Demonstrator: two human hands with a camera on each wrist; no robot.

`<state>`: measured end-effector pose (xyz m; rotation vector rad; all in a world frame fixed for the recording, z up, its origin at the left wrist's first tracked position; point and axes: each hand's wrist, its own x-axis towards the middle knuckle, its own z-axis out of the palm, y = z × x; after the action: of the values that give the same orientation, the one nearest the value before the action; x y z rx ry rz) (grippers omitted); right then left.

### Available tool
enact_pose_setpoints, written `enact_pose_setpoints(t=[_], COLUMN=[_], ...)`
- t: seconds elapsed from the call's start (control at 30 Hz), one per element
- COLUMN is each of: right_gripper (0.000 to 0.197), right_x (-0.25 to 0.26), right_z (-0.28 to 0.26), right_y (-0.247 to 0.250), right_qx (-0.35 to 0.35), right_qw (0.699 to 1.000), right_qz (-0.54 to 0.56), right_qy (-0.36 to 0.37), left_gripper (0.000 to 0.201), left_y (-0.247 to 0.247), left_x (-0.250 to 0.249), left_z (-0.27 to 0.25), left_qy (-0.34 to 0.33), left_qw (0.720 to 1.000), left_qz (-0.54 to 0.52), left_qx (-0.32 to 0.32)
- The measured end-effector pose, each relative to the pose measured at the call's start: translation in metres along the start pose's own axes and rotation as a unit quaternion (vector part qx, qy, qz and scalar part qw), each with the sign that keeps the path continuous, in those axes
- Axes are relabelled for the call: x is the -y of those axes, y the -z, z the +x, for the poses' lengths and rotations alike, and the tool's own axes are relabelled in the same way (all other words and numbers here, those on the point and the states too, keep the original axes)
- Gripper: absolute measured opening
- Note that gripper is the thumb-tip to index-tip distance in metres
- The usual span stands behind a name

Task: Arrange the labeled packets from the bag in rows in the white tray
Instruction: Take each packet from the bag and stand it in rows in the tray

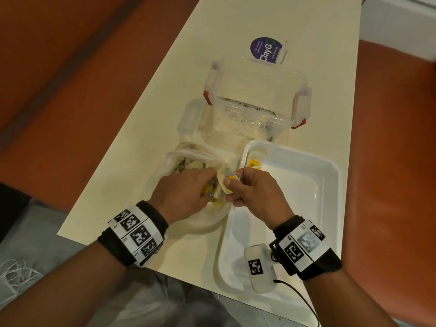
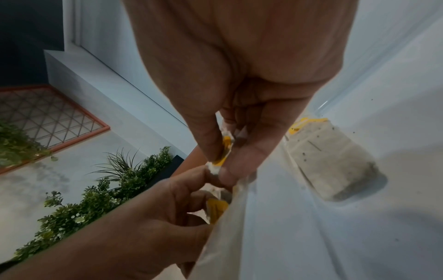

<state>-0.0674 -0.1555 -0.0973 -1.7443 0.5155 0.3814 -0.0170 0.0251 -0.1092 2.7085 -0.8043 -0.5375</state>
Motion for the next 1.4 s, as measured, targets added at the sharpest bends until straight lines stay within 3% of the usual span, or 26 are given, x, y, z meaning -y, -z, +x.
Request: enact_pose_setpoints(t=[0.07, 0.17, 0.43, 0.5, 0.53, 0.63, 0.77, 0.8, 0.87, 0.97, 1.1, 1.23, 1.4], right_gripper=[0.017, 0.018, 0.017, 0.009, 0.006, 0.008, 0.019, 0.017, 0.013, 0.002, 0.011, 0.015, 0.013], right_x=[-0.001, -0.002, -0.003, -0.003, -0.002, 0.002, 0.011, 0.014, 0.019, 0.024, 0.016, -0.012, -0.047], right_z=[0.000, 0.000, -0.001, -0.002, -0.004, -0.009, -0.019, -0.022, -0.028, -0.037, -0.042, -0.037, -0.025], right_y=[0.000, -0.001, 0.003, 0.004, 0.005, 0.009, 0.021, 0.025, 0.032, 0.041, 0.051, 0.064, 0.066], right_qx=[-0.005, -0.008, 0.007, 0.017, 0.020, 0.032, 0.017, 0.015, 0.025, 0.045, 0.053, 0.049, 0.043], right_qw=[1.000, 1.000, 1.000, 1.000, 0.999, 0.994, 0.990, 0.990, 0.989, 0.989, 0.992, 0.997, 0.996], right_qz=[-0.005, -0.012, -0.009, -0.017, -0.029, -0.081, -0.084, -0.072, -0.051, -0.013, 0.018, -0.033, -0.075], right_qy=[0.002, 0.006, 0.004, 0.012, 0.023, 0.067, 0.113, 0.119, 0.136, 0.141, 0.109, 0.056, -0.009], left_gripper=[0.049, 0.049, 0.018, 0.009, 0.005, 0.007, 0.017, 0.020, 0.020, 0.029, 0.016, 0.013, 0.048], left_y=[-0.005, -0.016, -0.010, 0.001, 0.007, 0.023, 0.032, 0.032, 0.033, 0.033, 0.029, 0.027, 0.020], left_x=[-0.006, -0.015, 0.000, 0.011, 0.016, 0.018, 0.007, 0.004, 0.000, -0.006, -0.019, -0.030, -0.036], left_z=[0.005, 0.008, 0.002, -0.006, -0.010, -0.020, -0.022, -0.022, -0.021, -0.020, -0.021, -0.022, -0.028], left_qy=[0.003, 0.030, 0.064, 0.095, 0.112, 0.163, 0.201, 0.207, 0.208, 0.199, 0.170, 0.112, 0.095], left_qw=[1.000, 0.999, 0.989, 0.970, 0.944, 0.823, 0.605, 0.563, 0.525, 0.537, 0.548, 0.556, 0.565], left_qz=[0.012, 0.004, -0.104, -0.210, -0.301, -0.544, -0.770, -0.800, -0.824, -0.817, -0.813, -0.810, -0.802], left_qx=[0.004, -0.022, -0.081, -0.079, -0.073, -0.026, 0.022, 0.026, 0.036, 0.061, 0.101, 0.150, 0.172])
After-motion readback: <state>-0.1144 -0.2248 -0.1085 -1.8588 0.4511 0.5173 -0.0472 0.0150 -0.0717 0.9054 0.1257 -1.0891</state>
